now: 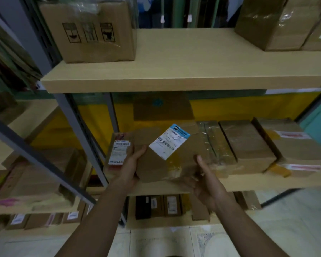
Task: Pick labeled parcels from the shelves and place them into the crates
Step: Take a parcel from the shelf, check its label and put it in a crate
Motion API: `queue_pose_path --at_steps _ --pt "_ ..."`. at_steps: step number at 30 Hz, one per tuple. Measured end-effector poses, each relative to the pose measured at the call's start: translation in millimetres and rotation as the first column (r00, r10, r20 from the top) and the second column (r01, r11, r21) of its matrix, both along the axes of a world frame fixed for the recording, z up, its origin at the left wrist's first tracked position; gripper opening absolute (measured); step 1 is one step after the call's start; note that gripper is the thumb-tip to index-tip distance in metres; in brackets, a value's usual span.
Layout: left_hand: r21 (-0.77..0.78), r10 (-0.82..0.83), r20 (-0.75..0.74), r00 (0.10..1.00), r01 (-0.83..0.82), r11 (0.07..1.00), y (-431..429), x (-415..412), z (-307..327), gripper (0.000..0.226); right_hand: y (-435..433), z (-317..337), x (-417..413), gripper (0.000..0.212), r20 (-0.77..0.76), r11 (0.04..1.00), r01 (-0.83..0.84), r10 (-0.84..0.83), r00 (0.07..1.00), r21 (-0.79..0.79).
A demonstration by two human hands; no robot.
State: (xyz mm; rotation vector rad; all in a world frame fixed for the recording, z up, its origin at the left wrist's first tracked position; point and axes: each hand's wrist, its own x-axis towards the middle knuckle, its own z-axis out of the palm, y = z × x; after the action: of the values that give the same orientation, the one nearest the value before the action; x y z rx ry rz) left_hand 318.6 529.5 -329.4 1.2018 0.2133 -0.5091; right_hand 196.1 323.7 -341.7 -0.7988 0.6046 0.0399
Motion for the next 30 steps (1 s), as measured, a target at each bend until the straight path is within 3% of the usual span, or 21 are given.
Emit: queue_pose_path --at_steps 2,5,7,9,12,16,18,25,30 --pt "0.039 -0.017 -0.009 1.0 0.018 0.999 -1 6 -4 0.046 13 -1 2 0.042 -0.001 0.993 0.056 -0.056 0.998 0.102" --pt "0.168 -0.074 0.012 0.997 0.071 0.983 7 17 -10 0.043 21 -3 6 0.035 -0.06 0.984 0.134 -0.127 0.99 0.117" --pt "0.416 -0.174 0.165 0.971 0.092 0.905 15 27 -15 0.031 22 -8 8 0.05 -0.121 0.981 0.177 -0.168 0.978 0.076" --pt "0.718 -0.354 0.36 0.863 -0.014 0.696 23 37 -27 0.026 21 -20 11 0.074 -0.147 0.974 0.222 -0.215 0.965 0.033" --pt "0.865 -0.53 0.451 0.718 -0.204 0.459 41 50 -55 0.031 22 -35 13 0.095 -0.18 0.968 0.252 -0.245 0.953 0.016" --pt "0.982 -0.767 0.161 0.621 -0.177 0.063 66 56 -88 0.062 28 -47 17 0.092 -0.253 0.965 0.26 -0.242 0.937 0.041" --pt "0.978 -0.809 0.07 0.584 -0.2 -0.06 70 54 -94 0.072 29 -54 19 0.079 -0.269 0.963 0.269 -0.252 0.93 0.027" --pt "0.98 -0.815 0.069 0.575 -0.193 -0.053 71 56 -98 0.073 17 -69 24 0.049 -0.289 0.989 0.115 -0.138 0.947 -0.096" --pt "0.954 -0.85 0.041 0.525 -0.274 -0.124 75 52 -93 0.075 12 -67 28 0.063 -0.436 0.945 -0.071 -0.08 0.896 -0.321"
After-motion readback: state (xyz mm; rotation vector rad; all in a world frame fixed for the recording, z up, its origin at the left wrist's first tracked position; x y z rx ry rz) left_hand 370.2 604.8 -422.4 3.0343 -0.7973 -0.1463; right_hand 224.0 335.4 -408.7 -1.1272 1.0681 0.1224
